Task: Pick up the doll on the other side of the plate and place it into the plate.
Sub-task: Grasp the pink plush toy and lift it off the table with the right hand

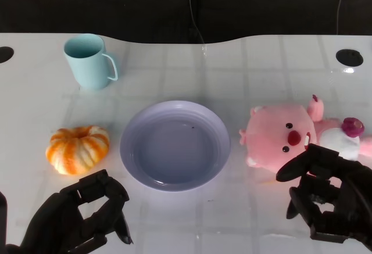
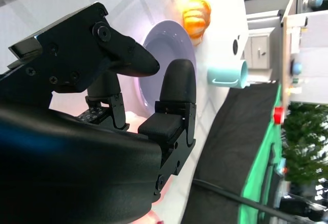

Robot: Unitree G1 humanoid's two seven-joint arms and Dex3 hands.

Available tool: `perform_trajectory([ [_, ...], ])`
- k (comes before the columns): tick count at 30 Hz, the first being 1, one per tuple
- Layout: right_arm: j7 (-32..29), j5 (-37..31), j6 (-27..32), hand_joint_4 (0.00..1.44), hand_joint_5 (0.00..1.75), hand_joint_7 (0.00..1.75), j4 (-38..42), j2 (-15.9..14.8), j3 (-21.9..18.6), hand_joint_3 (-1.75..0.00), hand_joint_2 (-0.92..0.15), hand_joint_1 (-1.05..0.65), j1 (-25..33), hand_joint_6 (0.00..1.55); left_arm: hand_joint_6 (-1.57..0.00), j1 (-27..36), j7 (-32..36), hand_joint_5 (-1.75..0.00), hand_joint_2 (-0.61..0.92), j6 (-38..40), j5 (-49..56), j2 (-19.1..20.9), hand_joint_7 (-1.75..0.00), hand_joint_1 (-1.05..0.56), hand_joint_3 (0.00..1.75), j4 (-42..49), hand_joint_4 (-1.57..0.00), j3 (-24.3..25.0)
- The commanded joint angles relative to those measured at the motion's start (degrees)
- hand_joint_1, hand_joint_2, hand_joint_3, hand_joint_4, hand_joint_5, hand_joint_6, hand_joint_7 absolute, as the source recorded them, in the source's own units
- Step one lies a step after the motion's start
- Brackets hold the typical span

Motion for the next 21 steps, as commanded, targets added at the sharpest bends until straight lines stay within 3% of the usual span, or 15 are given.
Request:
perform_trajectory([
  [1,-0.5,-3.3,-7.8,0.55,1.30,1.02,2.7,-1.3,0.0,-0.94,-0.53,-0.16,0.3,0.45,-0.73,0.3,-0.2,-1.68,0.72,-0.4,0.0,0.9,-1.30,-0.49,0.63,-0.2,-0.74,0.4],
  [6,-3.1,-10.4,-18.0,0.30,1.11,0.85,6.4,-2.1,0.2,-0.91,-0.46,-0.15,0.0,0.31,-0.73,0.5,0.1,-1.68,0.73,-0.5,0.1,0.8,-1.29,-0.47,0.64,-0.6,-0.75,0.4],
  [11,-9.3,-21.2,-24.8,0.14,0.92,0.61,8.2,-3.6,0.2,-0.56,-0.58,-0.30,-0.4,0.26,-0.73,0.4,0.1,-1.69,0.72,-0.6,0.3,0.9,-1.30,-0.48,0.65,-0.5,-0.74,0.3],
  [14,-13.6,-26.6,-29.7,0.03,0.96,0.58,10.0,-4.5,-0.1,-0.40,-0.62,-0.30,-0.9,0.21,-0.74,0.5,0.4,-1.69,0.71,-0.2,0.2,0.8,-1.30,-0.48,0.66,-0.8,-0.75,0.4],
  [21,-20.4,-37.7,-30.1,0.00,0.78,0.59,8.3,-6.4,-0.8,-0.15,-0.70,-0.44,-0.8,0.11,-0.74,0.3,-0.2,-1.69,0.71,-0.3,-0.2,0.8,-1.28,-0.48,0.66,-0.2,-0.74,0.5],
])
